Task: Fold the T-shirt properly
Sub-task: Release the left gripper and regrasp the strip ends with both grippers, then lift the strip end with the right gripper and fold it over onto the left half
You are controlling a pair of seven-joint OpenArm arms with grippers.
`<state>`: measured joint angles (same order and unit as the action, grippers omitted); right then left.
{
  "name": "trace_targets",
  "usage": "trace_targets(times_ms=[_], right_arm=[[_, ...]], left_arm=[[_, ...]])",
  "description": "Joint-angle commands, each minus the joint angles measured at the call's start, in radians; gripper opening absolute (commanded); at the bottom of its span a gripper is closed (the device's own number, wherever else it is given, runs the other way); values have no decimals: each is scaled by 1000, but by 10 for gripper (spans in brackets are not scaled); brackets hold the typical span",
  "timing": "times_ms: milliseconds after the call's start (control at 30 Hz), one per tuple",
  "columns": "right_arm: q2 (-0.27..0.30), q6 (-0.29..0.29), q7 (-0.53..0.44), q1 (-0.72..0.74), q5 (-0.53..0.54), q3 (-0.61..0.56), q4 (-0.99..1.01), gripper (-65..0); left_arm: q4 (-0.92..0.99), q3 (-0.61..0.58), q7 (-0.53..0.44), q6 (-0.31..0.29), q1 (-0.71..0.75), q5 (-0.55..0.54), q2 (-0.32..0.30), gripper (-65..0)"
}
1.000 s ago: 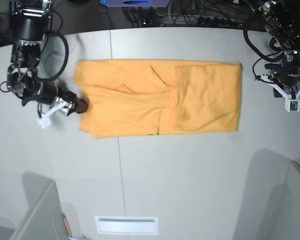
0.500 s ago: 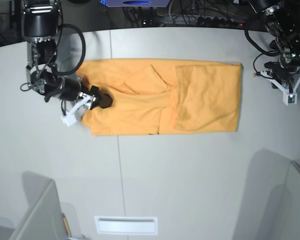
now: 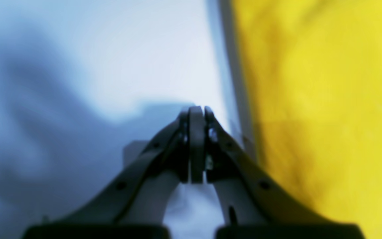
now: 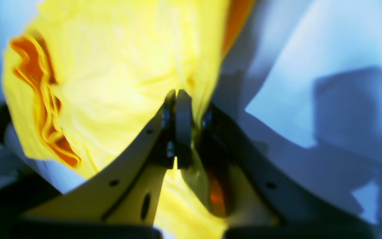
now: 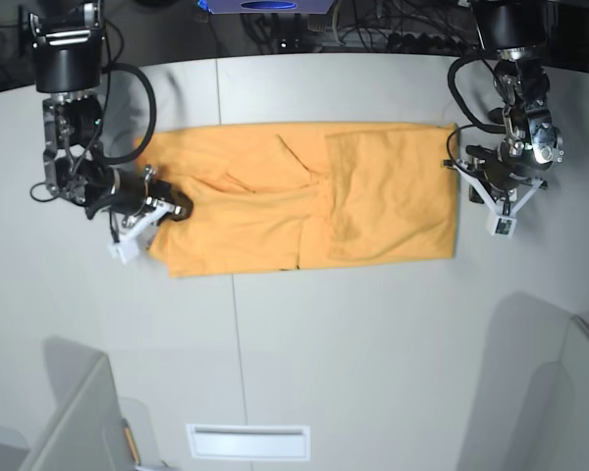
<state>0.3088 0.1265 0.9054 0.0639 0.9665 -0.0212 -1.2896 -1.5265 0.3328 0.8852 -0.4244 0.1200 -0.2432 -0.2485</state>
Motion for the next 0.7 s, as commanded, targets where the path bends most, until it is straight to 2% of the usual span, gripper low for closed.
trace_targets(times_ms=[0,100,233,367,567,667], right_arm=[[3,-20,-9,26,24,-29,-28,-650],[5,-126,-16,69,24,-113,-54,-650],[5,-187,-16,113,24,-188,-127,-650],[5,-287,-16,144,24,-236,-213,-650],[7,-308,-6,162,24,-234,-351,-650],[0,-308,44,162,24,-236,-404,-650]], left_arm=[[-6,-16,-7,-4,-13,-11,-5,-650],[2,-88,-5,-4,-49,-11,-4,-650],[40,-202,-5,-4,-95,-11,-2,-650],[63,-235,-5,-4,-121,-11,-2,-650],[59,-234,-5,-4,-121,-11,-8,-650],[59,-234,-5,-4,-121,-11,-12,-650]])
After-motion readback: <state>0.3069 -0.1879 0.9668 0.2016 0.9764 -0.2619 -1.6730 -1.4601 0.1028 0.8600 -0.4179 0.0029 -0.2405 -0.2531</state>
